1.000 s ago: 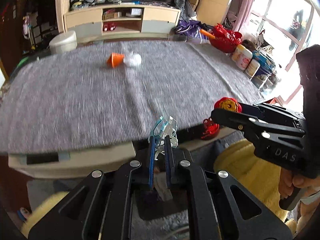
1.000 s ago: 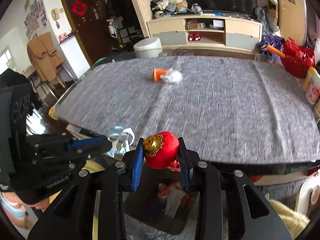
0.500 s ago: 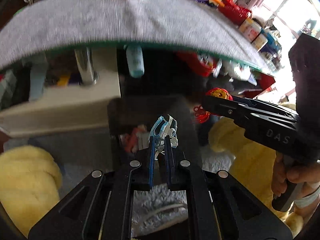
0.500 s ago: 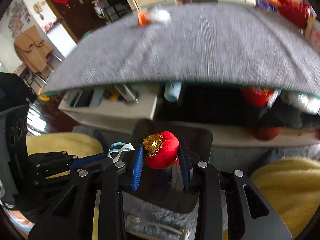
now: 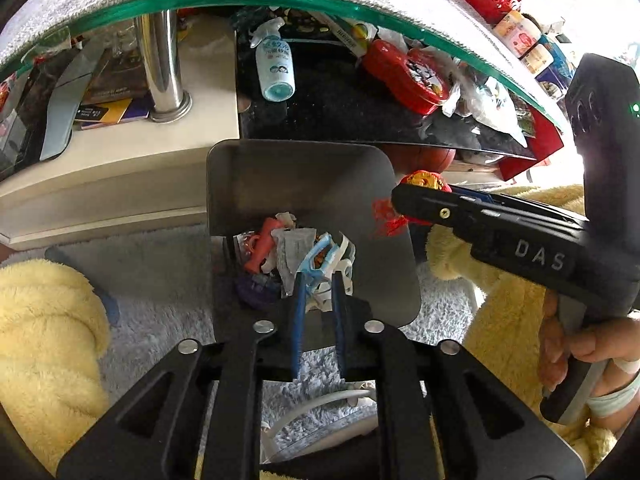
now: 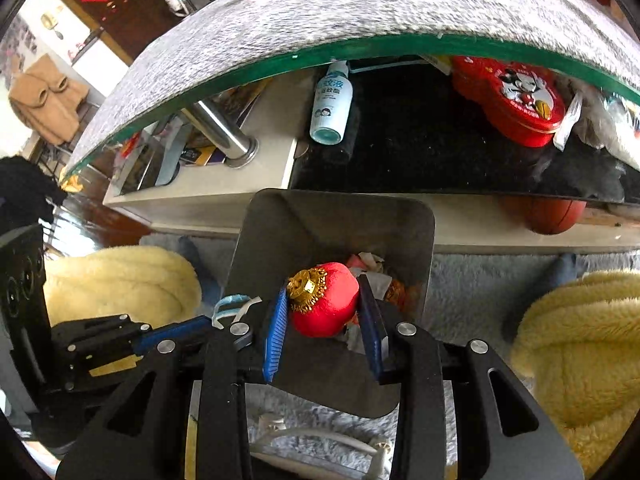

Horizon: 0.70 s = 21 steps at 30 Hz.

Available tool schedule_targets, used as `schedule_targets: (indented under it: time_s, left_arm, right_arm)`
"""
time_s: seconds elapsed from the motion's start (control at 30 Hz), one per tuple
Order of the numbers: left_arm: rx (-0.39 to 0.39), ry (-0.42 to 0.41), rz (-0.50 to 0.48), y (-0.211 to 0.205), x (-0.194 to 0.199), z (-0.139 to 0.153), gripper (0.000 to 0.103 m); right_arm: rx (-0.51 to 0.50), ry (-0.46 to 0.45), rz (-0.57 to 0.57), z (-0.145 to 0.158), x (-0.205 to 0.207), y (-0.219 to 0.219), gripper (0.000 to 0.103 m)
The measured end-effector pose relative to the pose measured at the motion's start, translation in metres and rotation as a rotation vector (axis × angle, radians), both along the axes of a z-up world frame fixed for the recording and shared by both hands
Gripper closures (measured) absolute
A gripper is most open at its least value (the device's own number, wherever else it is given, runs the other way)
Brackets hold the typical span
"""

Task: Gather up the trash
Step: 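Lower red ornament and plastic clip into the bin and open both tools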

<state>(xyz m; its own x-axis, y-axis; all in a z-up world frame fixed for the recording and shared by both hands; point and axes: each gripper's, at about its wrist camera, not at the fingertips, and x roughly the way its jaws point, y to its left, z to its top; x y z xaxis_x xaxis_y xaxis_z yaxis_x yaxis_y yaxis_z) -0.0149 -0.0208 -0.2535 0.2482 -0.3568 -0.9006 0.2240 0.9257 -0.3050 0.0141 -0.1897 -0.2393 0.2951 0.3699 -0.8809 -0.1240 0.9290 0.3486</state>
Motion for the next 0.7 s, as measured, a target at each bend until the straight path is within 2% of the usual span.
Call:
schedule_targets:
  time_s: [0.03, 0.13, 0.2, 0.27, 0.3, 0.37, 0.47, 0.57, 0.7]
  left_arm:
    - [0.001, 0.005, 0.004, 0.001, 0.001, -0.001, 0.086]
    - [0.008, 0.011, 0.014, 0.003, 0.002, -0.002, 0.07]
    - [0.017, 0.008, 0.02, 0.003, 0.003, 0.0, 0.062]
    - [0.025, -0.001, 0.022, 0.004, 0.003, 0.003, 0.045]
    - [0.031, -0.011, 0.022, 0.005, 0.004, 0.006, 0.041]
    - [0.049, -0.03, 0.022, 0.006, 0.004, 0.012, 0.028]
    - [0.079, -0.07, 0.033, 0.011, 0.008, 0.027, 0.015]
    - [0.088, -0.101, 0.048, 0.018, 0.013, 0.042, 0.009]
    - [0.089, -0.135, 0.062, 0.024, 0.025, 0.063, 0.008]
  right_arm:
    - [0.0, 0.004, -0.006, -0.001, 0.0, -0.002, 0.067]
    - [-0.001, 0.007, -0.031, -0.001, 0.001, -0.008, 0.045]
    - [0.004, 0.008, -0.045, 0.0, 0.002, -0.012, 0.043]
    - [0.0, 0.002, -0.062, 0.003, 0.003, -0.016, 0.037]
    - [-0.005, -0.005, -0.072, 0.006, 0.003, -0.018, 0.034]
    - [-0.025, -0.032, -0.086, 0.015, 0.005, -0.022, 0.021]
    - [-0.08, -0.093, -0.086, 0.034, 0.007, -0.026, 0.009]
    - [-0.13, -0.157, -0.078, 0.053, 0.012, -0.03, 0.006]
    - [-0.138, -0.209, -0.08, 0.076, 0.024, -0.036, 0.004]
